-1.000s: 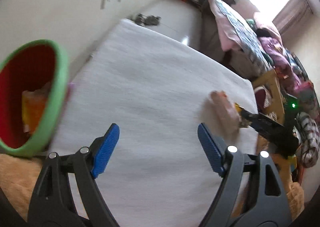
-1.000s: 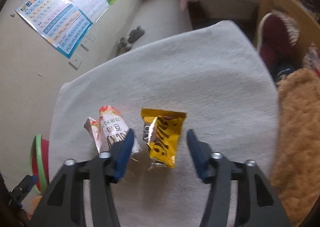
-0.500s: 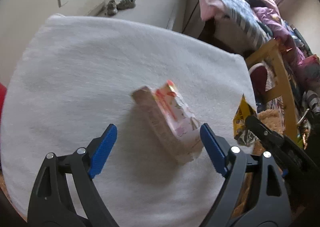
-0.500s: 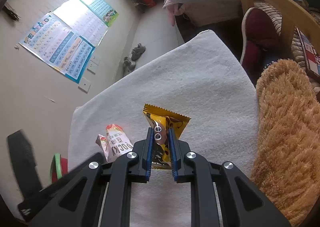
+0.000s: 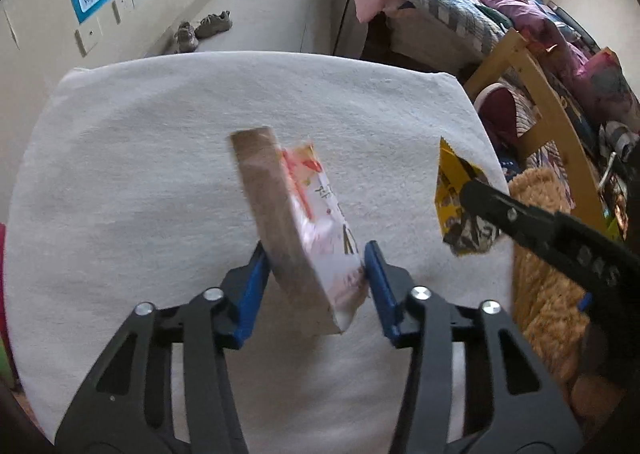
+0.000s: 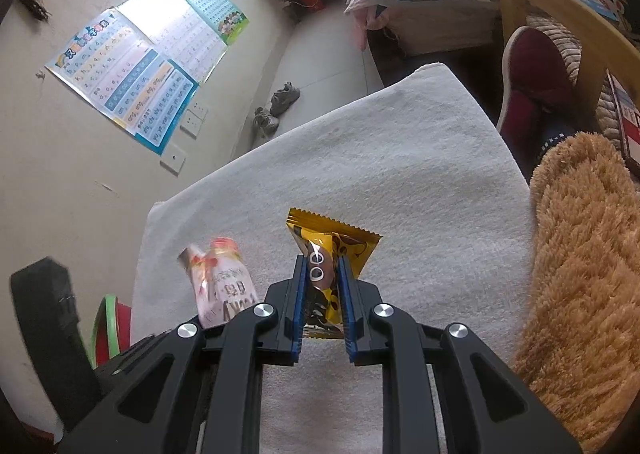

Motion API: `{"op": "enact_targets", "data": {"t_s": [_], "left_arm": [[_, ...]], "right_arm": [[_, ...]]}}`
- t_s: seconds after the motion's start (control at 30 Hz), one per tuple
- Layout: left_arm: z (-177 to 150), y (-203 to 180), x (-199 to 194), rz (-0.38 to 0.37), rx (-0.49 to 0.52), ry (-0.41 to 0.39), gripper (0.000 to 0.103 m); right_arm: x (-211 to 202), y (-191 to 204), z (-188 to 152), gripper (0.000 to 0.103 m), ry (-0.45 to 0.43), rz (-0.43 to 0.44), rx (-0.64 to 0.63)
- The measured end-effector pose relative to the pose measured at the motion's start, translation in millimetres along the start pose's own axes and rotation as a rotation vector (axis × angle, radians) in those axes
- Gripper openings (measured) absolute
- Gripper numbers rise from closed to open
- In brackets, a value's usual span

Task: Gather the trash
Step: 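Carry the pink-and-white wrapper and yellow wrapper over the red bin with both tools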

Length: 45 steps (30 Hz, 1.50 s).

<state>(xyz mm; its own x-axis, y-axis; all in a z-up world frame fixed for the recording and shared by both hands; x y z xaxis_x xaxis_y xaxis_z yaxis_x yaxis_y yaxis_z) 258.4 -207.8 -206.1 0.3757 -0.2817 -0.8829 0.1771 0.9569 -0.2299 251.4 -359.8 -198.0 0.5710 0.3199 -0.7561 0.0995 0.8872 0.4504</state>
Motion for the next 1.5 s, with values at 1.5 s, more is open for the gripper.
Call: {"op": "enact_targets", "data": {"t_s": [1.5], "left_arm": [[-48.3,172.9,-143.9,0.197,-0.130,-0.294,0.042]], "right_arm": [[6.4,147.0,-89.4,0.017,0.050,-0.015,-0.426]]}}
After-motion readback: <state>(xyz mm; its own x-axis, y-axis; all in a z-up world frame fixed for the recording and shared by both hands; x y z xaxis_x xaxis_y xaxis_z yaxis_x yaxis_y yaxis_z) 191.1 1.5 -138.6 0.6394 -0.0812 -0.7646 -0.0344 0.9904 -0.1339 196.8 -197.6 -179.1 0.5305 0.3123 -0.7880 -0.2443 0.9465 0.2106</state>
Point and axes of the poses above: each gripper's, at about its wrist camera, not at the fingertips, and x roughly the way its jaws point, y to its left, z to its top, the point moved 4 cm from there along x, roughly the way its jaws point, and after that the axes turned 5 degrees about -x, right-handed, at the moved point
